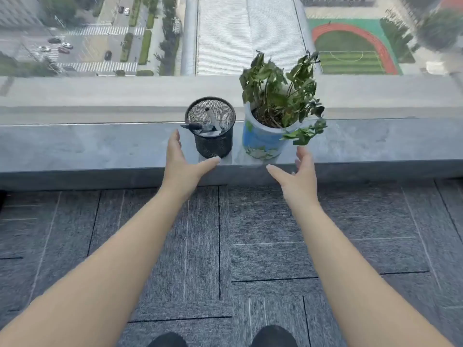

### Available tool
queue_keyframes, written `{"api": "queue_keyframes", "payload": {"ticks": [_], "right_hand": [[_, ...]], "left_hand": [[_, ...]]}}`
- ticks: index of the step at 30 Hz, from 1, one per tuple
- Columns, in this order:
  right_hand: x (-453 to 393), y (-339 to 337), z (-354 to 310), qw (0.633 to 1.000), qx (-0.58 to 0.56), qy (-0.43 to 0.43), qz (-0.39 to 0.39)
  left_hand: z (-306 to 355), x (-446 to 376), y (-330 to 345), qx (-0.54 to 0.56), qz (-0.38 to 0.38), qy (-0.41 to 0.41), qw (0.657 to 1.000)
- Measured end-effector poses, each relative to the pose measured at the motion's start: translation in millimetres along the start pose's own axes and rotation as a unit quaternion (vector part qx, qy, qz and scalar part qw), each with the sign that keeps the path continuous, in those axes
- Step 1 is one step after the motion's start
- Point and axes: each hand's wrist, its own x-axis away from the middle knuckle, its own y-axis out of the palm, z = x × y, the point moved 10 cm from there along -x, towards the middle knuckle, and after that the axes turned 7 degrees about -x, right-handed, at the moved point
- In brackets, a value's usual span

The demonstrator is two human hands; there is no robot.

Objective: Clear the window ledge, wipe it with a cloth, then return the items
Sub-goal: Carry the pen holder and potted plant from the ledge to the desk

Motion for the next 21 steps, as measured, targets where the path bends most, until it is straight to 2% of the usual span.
{"api": "queue_keyframes", "payload": {"ticks": [4, 11, 15, 21], "right_hand": [[-30, 16, 0, 0.999, 0.003, -0.035, 0.012], [-64, 28, -13, 0.994, -0.065, -0.082, 0.016], [-71, 32, -18, 0.991, -0.077, -0.109, 0.012], [-70, 29, -18, 0.988, -0.082, -0.119, 0.051]], "left_hand": [[-8, -30, 10, 0.024, 0.008, 0.018, 1.000], [-6, -61, 19, 0.086, -0.009, 0.049, 0.995], [-2, -73, 21, 0.071, -0.042, 0.067, 0.994], [0, -78, 25, 0.043, -0.063, 0.058, 0.995]]}}
